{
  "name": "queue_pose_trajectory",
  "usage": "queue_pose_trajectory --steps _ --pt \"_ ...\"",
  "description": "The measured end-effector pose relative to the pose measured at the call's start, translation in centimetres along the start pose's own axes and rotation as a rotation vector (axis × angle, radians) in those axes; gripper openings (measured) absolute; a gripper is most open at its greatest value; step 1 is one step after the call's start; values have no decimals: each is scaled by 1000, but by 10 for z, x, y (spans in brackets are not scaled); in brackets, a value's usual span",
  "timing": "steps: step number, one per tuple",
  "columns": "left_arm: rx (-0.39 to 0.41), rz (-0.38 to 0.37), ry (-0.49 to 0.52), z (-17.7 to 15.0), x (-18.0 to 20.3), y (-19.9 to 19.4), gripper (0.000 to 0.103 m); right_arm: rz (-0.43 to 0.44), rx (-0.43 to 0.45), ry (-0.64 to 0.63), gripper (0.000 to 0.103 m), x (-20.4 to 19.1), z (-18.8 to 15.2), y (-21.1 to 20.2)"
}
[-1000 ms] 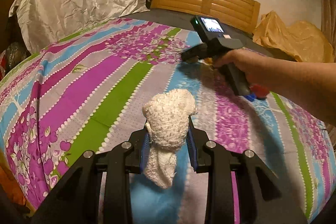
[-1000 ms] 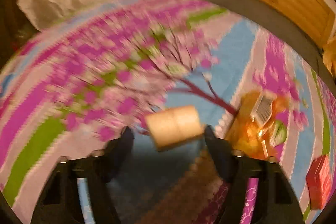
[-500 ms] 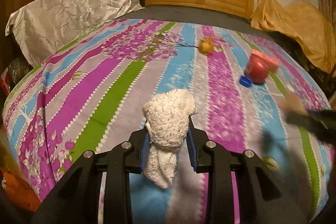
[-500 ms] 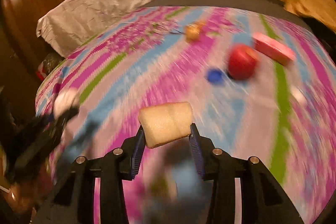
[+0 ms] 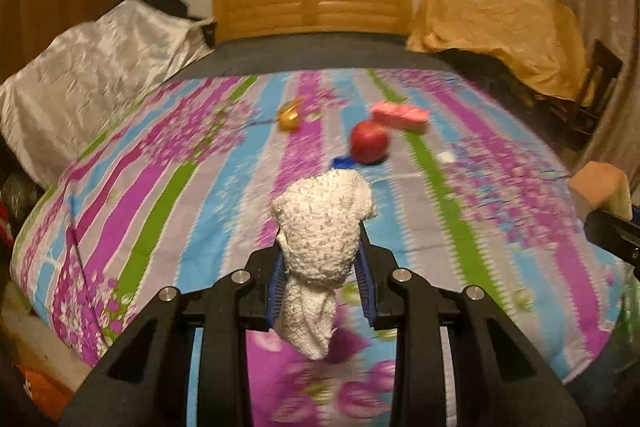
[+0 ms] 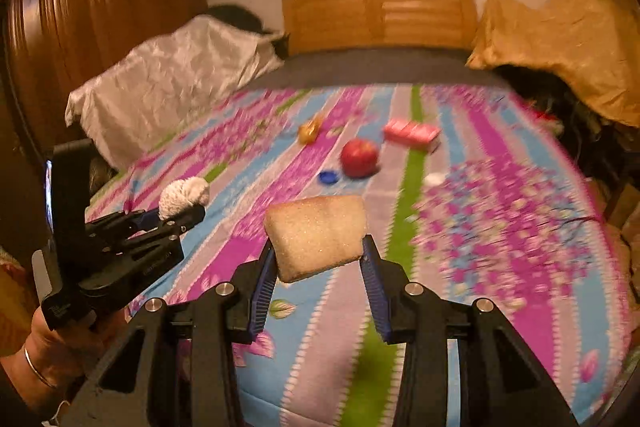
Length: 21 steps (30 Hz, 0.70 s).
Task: Collect trash
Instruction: 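Carry the white cloth and beige sponge with both tools over the green bin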
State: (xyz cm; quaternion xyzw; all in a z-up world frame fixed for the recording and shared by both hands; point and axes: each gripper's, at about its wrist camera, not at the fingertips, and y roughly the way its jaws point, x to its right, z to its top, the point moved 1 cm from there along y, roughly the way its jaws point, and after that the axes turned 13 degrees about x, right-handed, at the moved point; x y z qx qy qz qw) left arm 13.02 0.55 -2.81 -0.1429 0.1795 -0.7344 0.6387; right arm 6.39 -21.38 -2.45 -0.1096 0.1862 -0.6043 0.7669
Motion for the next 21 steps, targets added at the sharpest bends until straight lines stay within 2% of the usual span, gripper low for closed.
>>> queue_pose_trajectory --steps 6,12,21 --pt "60 -87 61 34 65 -20 29 -117 116 38 43 56 18 -77" --pt "96 -226 125 60 147 -33 29 -281 224 104 43 126 29 -160" --pt "134 -439 262 70 286 -53 29 -564 326 238 43 242 10 -286"
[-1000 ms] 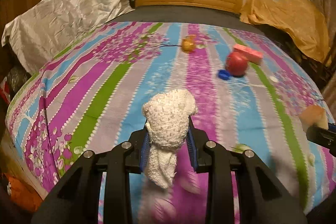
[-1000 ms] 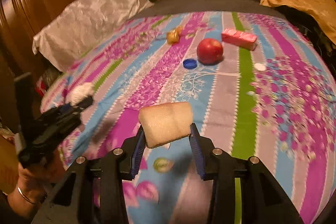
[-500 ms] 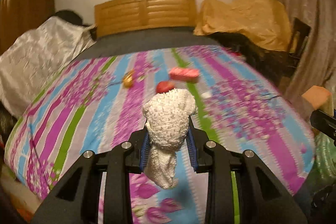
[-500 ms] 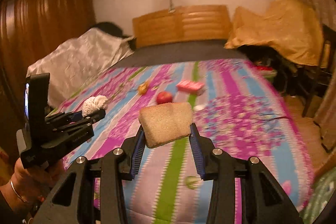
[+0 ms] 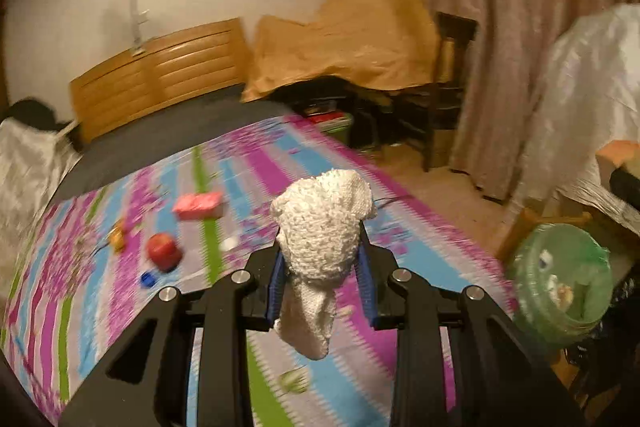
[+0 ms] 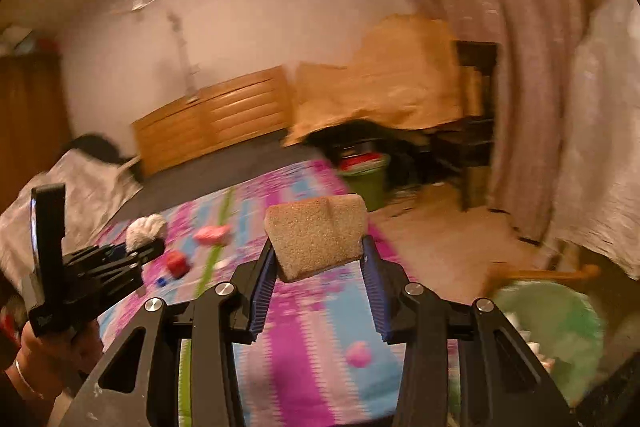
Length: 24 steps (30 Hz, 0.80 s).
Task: Collect trash
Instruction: 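Carry the white cloth and beige sponge with both tools over the green bin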
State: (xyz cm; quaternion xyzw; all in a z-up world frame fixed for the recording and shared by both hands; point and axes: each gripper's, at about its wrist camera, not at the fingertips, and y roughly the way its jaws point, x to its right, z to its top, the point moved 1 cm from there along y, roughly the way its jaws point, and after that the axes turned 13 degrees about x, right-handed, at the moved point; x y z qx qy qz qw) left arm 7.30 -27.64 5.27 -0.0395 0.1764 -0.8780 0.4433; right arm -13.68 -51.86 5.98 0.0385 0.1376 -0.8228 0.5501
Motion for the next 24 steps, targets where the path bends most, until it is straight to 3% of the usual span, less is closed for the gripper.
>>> queue_pose_trajectory --steps 7,13,17,24 --pt "30 -121 97 17 86 18 29 -197 58 51 43 113 12 -43" --pt "49 -210 178 20 151 27 29 -338 82 53 43 186 11 -72" --pt "51 -265 219 17 192 32 29 -401 71 11 43 216 9 -73" --pt "52 -343 296 10 255 36 29 -433 15 -14 43 227 -10 -59"
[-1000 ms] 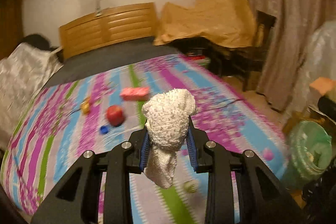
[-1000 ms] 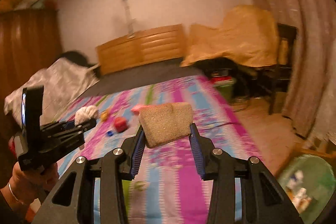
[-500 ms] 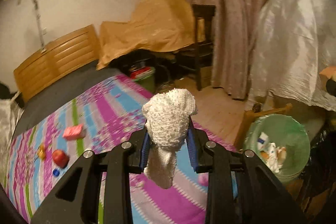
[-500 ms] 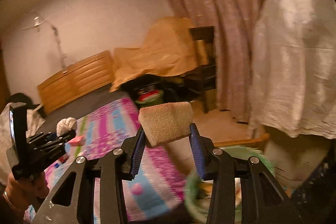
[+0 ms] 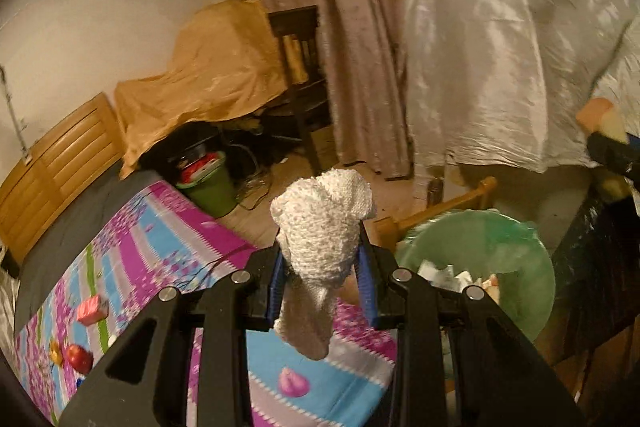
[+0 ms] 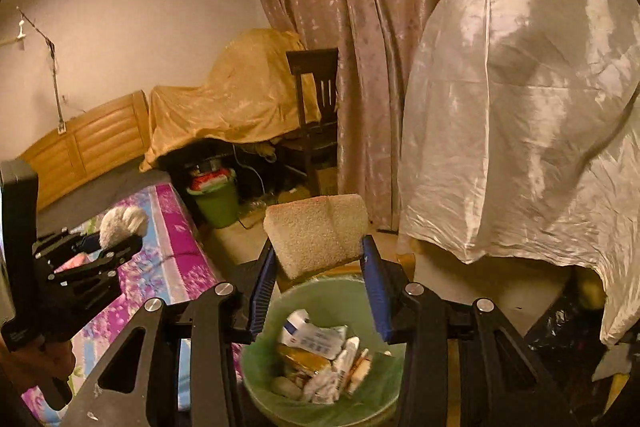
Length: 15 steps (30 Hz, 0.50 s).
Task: Collect trash
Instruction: 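Carry the white cloth and beige sponge with both tools over the green bin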
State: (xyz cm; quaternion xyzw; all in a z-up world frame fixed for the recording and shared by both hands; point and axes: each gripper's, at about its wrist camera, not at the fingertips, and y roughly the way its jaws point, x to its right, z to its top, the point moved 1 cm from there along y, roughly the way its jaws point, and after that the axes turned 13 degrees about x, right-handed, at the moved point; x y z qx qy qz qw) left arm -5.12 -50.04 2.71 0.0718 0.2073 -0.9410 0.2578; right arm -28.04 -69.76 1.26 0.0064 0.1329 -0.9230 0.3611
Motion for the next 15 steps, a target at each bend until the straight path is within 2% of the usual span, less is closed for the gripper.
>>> queue_pose_trajectory --steps 7,15 --pt "-14 -52 55 -1 43 20 29 -18 -52 -11 43 4 -18 10" --pt "-43 -103 96 -14 66 32 29 -38 -113 0 43 15 -41 19"
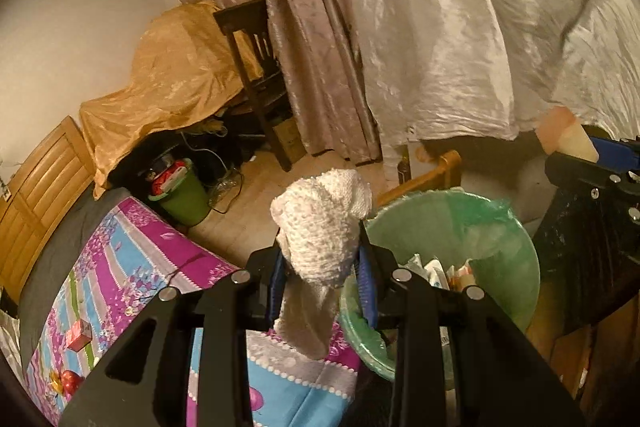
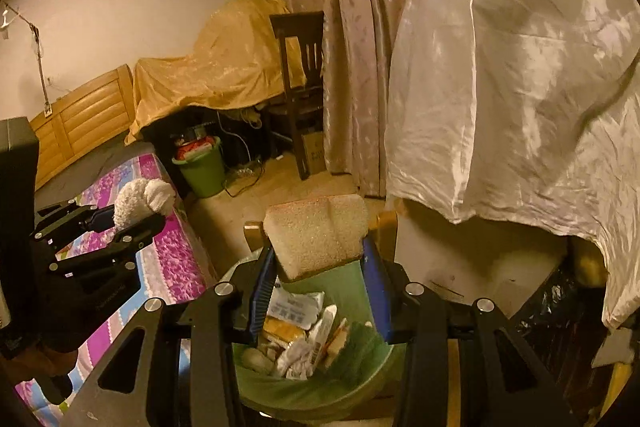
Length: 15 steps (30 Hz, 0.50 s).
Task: Collect trash
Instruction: 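Carry the white cloth and beige sponge with both tools over the green bin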
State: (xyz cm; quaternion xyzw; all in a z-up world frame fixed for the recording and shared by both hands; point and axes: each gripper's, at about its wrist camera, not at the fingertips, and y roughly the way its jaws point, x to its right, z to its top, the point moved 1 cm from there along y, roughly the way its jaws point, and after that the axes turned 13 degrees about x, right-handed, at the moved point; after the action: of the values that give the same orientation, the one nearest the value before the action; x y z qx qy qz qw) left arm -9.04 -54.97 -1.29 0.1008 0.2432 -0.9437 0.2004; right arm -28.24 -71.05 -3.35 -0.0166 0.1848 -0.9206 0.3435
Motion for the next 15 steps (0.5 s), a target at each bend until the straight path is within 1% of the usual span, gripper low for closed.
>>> queue_pose_trajectory --steps 5,15 --pt "-15 -33 31 -10 8 10 29 -4 -48 -14 43 -2 -15 11" --pt "-35 -82 45 -16 11 29 29 0 -104 -10 43 -5 -22 23"
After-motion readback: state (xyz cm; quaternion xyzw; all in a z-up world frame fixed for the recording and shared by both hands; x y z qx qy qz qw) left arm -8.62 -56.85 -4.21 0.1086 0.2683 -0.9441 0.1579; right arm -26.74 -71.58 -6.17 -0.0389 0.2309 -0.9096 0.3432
